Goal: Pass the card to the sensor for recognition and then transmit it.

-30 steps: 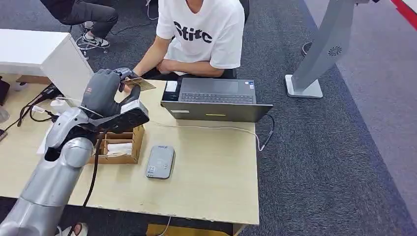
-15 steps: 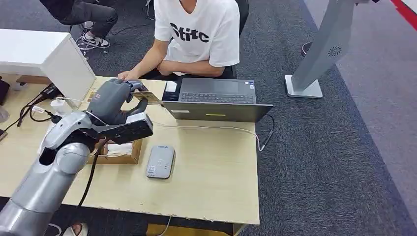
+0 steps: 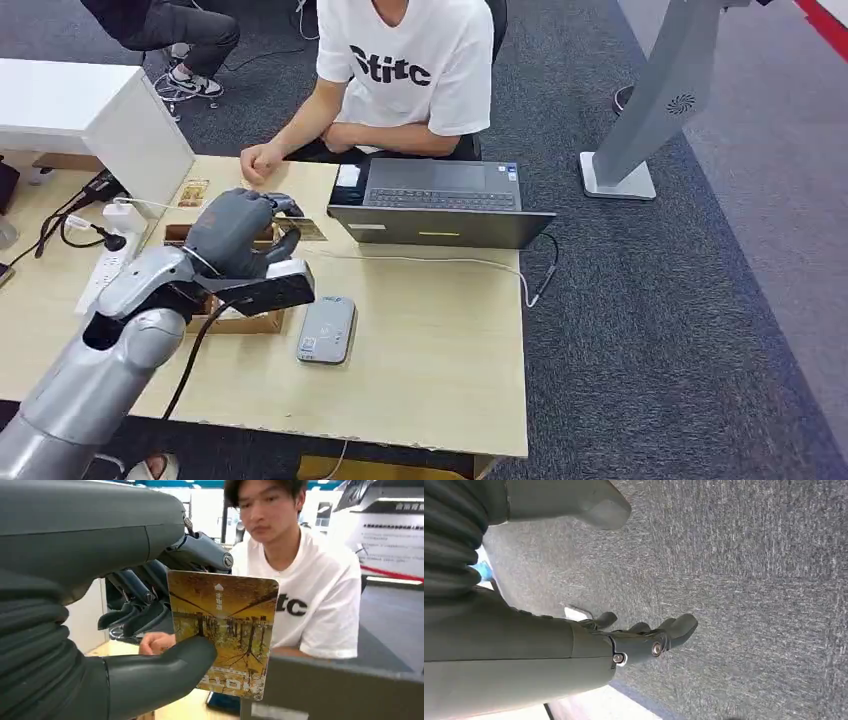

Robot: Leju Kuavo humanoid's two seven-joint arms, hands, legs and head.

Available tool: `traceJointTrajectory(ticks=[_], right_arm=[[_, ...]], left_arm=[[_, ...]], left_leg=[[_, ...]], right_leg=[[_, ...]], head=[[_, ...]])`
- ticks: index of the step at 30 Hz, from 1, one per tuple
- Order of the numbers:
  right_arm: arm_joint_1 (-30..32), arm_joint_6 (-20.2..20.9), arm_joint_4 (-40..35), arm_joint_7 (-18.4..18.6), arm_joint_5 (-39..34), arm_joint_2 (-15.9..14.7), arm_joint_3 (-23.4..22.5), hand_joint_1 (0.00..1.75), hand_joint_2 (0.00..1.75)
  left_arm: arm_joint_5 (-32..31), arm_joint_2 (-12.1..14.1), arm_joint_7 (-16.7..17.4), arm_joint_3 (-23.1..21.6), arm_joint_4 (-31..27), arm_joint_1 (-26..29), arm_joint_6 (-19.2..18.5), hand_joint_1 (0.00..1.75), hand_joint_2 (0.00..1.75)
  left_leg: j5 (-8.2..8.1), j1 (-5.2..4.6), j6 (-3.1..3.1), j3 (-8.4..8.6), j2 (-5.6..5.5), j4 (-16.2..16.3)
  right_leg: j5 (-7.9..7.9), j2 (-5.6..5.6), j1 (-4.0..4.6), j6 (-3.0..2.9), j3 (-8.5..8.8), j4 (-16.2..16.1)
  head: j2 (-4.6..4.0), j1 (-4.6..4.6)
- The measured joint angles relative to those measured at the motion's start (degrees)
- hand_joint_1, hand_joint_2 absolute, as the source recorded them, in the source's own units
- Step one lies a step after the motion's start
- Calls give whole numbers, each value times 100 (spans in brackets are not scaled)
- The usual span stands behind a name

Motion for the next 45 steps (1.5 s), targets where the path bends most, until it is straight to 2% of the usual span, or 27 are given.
traceJointTrajectory(ticks=[3, 5, 8, 11, 15, 20, 24, 31, 37, 45], right_arm=[[0, 4, 2, 19, 35, 4, -7, 0, 175], [-1, 13, 2, 52, 96, 9, -7, 0, 175], [-2, 48, 2, 55, 212, 22, -7, 0, 175], [-3, 70, 0, 70, 383, 26, -7, 0, 175], [-3, 81, 0, 85, 435, 26, -7, 0, 175], [-4, 87, 0, 87, 437, 26, -7, 0, 175], [-4, 87, 0, 87, 522, 26, -7, 0, 175], [-6, 133, 0, 129, 794, 26, 13, 0, 175], [-18, 190, 2, 103, 979, 28, 53, 0, 175], [-18, 190, 2, 105, 1036, 31, 57, 0, 175]], left_arm=[[-76, 39, 15, -48, 100, 88, 65, 175, 175], [-282, 37, 35, -72, 241, 174, 304, 175, 175], [-564, -61, 20, -74, 663, 367, 759, 175, 175], [-664, -208, -88, -74, 1200, 558, 960, 175, 175], [-680, -319, -111, -74, 1607, 662, 995, 175, 175], [-689, -385, -111, -74, 1843, 674, 1023, 175, 175], [-899, -477, -114, -65, 2022, 695, 1165, 175, 175], [-1340, -794, -216, -11, 2581, 696, 1445, 175, 175], [-1510, -1104, -238, -9, 2778, 361, 1464, 175, 175], [-1572, -1242, -238, -6, 2863, 287, 1458, 175, 175]], left_leg=[[0, 0, 0, 0, -1, 0], [0, 0, 0, 0, -1, 0], [0, 0, 0, 1, 0, 0], [0, 0, 0, 0, 0, 0], [0, 0, 0, -1, -1, 0], [0, 0, 0, -1, -2, 0], [0, 0, 0, -1, -2, 0], [0, -1, 0, -1, -2, 1], [0, -1, 0, -2, -6, 1], [0, 0, 0, -2, -6, 1]], right_leg=[[0, -1, 0, 0, 0, 0], [0, -1, -1, 0, 0, 0], [0, 0, -1, 0, 0, 0], [0, -1, 0, 0, 0, 0], [0, -1, 0, 0, 0, 0], [0, -1, 0, 0, 0, 0], [0, -2, 0, 0, 1, 0], [0, -3, -1, 0, 0, 0], [0, -9, -1, 1, 2, 0], [0, -8, 0, 0, 1, 0]], head=[[0, 0], [0, 0], [0, 0], [0, 0], [0, 0], [0, 0], [0, 0], [0, 0], [0, 0], [0, 0]])
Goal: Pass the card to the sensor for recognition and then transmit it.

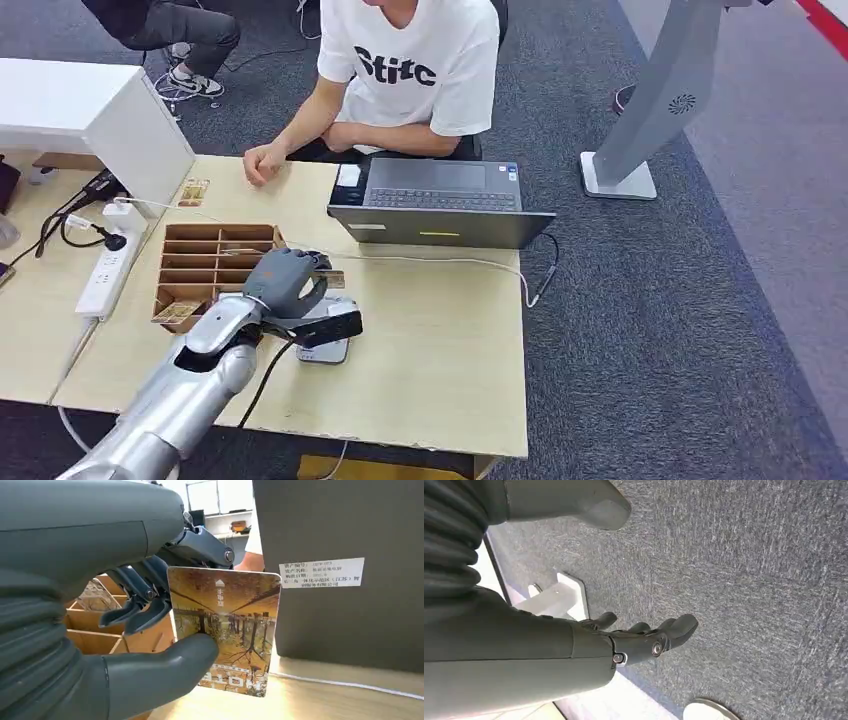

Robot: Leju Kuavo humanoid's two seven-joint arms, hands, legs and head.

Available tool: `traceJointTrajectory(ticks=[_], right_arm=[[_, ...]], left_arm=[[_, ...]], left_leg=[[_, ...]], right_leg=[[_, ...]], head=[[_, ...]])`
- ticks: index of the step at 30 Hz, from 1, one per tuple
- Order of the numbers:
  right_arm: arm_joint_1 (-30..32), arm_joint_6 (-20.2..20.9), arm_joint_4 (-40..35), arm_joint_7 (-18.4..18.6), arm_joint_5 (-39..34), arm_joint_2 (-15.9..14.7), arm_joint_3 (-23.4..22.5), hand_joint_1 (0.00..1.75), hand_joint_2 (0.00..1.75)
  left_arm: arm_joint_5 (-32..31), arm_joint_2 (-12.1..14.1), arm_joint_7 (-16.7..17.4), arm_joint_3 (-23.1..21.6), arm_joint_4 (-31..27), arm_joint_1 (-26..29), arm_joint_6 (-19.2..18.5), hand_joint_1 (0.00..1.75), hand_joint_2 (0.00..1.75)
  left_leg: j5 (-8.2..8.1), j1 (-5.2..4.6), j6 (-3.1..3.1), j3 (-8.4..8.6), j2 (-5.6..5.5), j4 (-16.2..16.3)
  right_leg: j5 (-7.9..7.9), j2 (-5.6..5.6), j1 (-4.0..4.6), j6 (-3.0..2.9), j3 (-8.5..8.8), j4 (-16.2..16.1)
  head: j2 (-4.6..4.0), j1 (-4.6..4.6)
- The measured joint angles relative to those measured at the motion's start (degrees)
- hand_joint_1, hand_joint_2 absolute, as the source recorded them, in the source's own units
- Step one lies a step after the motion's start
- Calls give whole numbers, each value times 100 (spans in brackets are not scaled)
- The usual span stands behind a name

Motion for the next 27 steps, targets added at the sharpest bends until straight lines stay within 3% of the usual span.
traceJointTrajectory(ticks=[27], right_arm=[[2, 17, 0, 9, 127, 17, 37, 0, 175]], left_arm=[[-118, -4, -166, 0, 542, 316, -22, 175, 175]], left_leg=[[0, 0, 1, -1, -1, 0]], right_leg=[[-1, -2, -1, 1, 3, 0]], head=[[0, 0]])
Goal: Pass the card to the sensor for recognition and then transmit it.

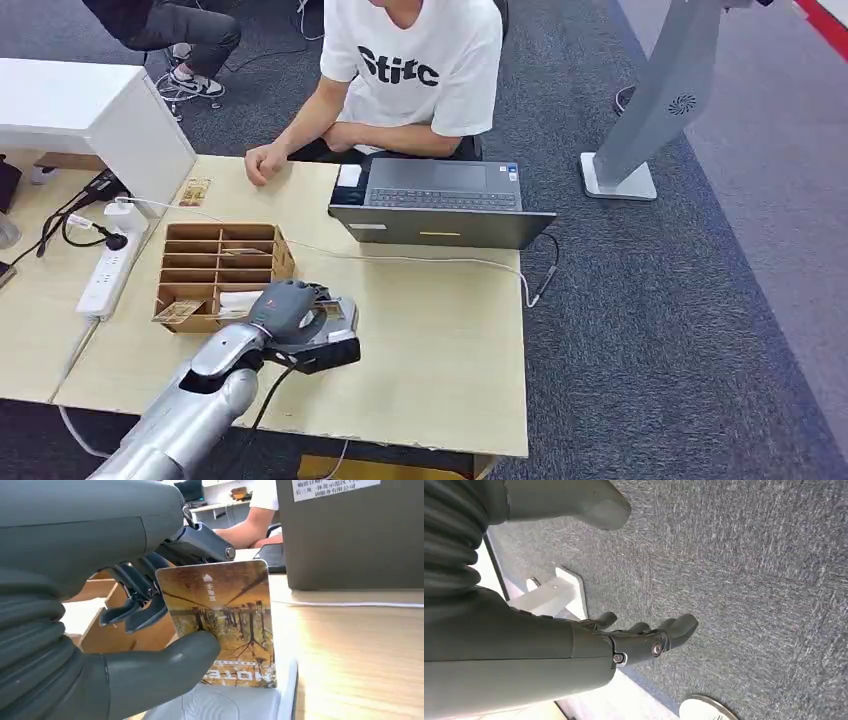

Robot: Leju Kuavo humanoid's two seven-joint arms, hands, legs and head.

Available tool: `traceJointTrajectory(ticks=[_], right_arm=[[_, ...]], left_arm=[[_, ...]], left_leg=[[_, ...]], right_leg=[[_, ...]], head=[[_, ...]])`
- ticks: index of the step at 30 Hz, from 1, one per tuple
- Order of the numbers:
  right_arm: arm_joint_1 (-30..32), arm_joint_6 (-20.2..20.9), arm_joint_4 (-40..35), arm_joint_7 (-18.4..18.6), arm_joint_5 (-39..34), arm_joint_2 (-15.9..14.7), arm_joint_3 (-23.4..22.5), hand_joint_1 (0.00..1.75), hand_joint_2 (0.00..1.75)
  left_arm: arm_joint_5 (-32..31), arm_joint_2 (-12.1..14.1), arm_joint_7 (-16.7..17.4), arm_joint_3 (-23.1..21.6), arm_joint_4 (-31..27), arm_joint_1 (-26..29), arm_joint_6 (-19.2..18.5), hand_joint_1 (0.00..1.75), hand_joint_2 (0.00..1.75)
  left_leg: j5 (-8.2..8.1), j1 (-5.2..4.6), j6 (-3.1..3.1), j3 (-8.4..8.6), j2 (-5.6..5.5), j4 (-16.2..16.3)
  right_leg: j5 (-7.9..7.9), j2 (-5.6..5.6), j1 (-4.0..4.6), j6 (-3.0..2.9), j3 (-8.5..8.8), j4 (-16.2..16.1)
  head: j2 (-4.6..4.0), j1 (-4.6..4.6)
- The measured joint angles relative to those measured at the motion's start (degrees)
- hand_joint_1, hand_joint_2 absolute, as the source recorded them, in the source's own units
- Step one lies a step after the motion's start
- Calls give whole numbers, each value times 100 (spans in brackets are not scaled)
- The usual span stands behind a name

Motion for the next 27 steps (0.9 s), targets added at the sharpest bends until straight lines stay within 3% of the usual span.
traceJointTrajectory(ticks=[17, 27], right_arm=[[3, 0, 0, 0, 55, 0, 0, 0, 175], [11, 0, 0, -9, 118, 0, -70, 0, 175]], left_arm=[[85, 61, 13, 77, 72, -17, 186, 175, 175], [634, 651, 197, 1005, -1195, -666, 131, 175, 175]], left_leg=[[3, 0, 1, 6, 0, 0], [9, 4, 1, 1, 0, 0]], right_leg=[[1, -2, 1, 0, 6, 0], [2, 0, 5, -2, 1, 3]], head=[[0, 0], [0, 2]])
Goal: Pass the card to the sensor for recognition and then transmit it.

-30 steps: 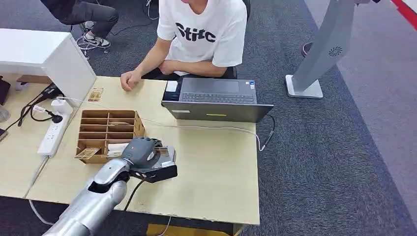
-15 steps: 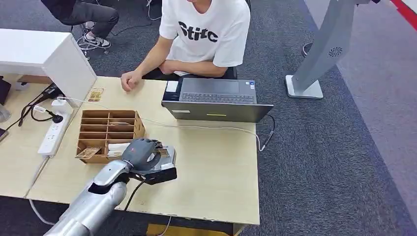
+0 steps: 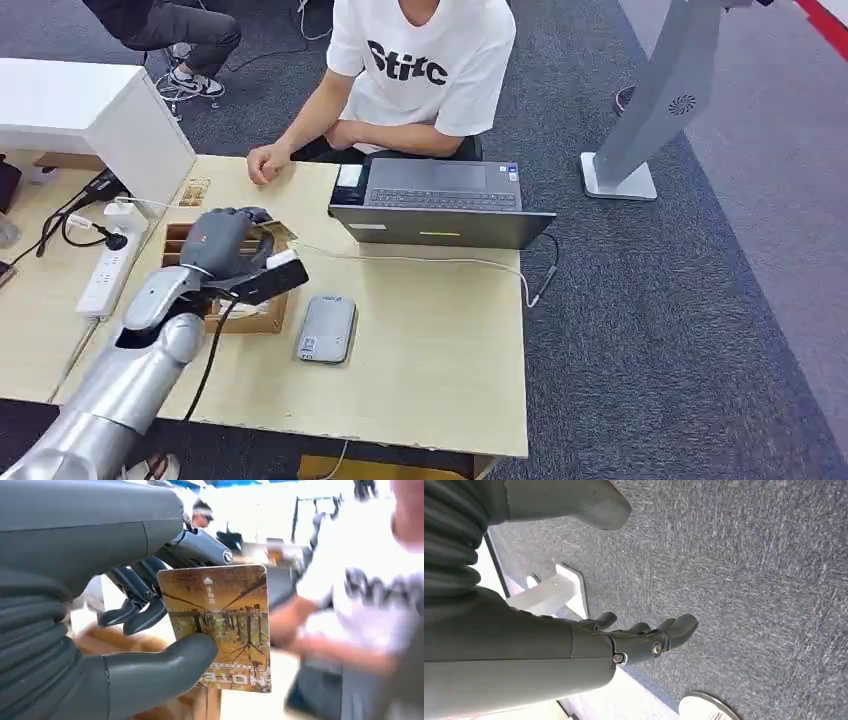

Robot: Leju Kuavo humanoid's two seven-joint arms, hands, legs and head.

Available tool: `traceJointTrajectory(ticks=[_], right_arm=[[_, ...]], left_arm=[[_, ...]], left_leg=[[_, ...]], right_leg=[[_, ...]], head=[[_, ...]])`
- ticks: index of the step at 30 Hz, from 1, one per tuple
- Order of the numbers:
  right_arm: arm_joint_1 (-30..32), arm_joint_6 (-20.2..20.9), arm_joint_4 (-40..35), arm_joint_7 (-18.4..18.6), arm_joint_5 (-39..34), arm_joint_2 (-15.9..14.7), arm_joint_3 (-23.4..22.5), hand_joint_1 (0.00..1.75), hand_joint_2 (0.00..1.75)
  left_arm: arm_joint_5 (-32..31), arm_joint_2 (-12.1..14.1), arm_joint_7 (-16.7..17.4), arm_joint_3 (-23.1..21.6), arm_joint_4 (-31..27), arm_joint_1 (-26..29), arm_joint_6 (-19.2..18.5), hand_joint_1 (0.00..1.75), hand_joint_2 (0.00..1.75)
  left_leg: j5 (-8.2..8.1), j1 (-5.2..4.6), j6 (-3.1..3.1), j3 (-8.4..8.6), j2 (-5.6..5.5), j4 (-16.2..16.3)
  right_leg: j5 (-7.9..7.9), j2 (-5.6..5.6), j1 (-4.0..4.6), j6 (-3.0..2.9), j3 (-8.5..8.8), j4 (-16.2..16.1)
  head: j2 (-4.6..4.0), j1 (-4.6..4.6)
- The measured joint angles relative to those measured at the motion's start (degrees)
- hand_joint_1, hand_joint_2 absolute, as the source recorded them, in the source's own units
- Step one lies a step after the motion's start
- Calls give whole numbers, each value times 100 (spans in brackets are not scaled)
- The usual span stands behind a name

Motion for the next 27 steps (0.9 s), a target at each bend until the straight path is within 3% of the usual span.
traceJointTrajectory(ticks=[5, 16, 27], right_arm=[[4, -2, 2, -20, 39, 0, -31, 0, 175], [-2, -11, 2, -46, 74, 2, -133, 0, 175], [-6, -11, 2, -46, 98, 4, -173, 0, 175]], left_arm=[[88, 276, 7, 519, -508, -291, 0, 175, 175], [-28, 643, -9, 989, -1019, -322, 70, 175, 175], [2, 691, -9, 1185, -1100, -403, 129, 175, 175]], left_leg=[[-1, -2, 0, 2, 2, 0], [1, -1, 2, -2, -3, 0], [0, -2, 2, -3, -3, 0]], right_leg=[[-1, 1, -1, 0, 0, 0], [-1, -4, -1, 1, -2, 0], [-1, -4, -2, 1, -2, 0]], head=[[0, -4], [0, -4], [0, -2]])
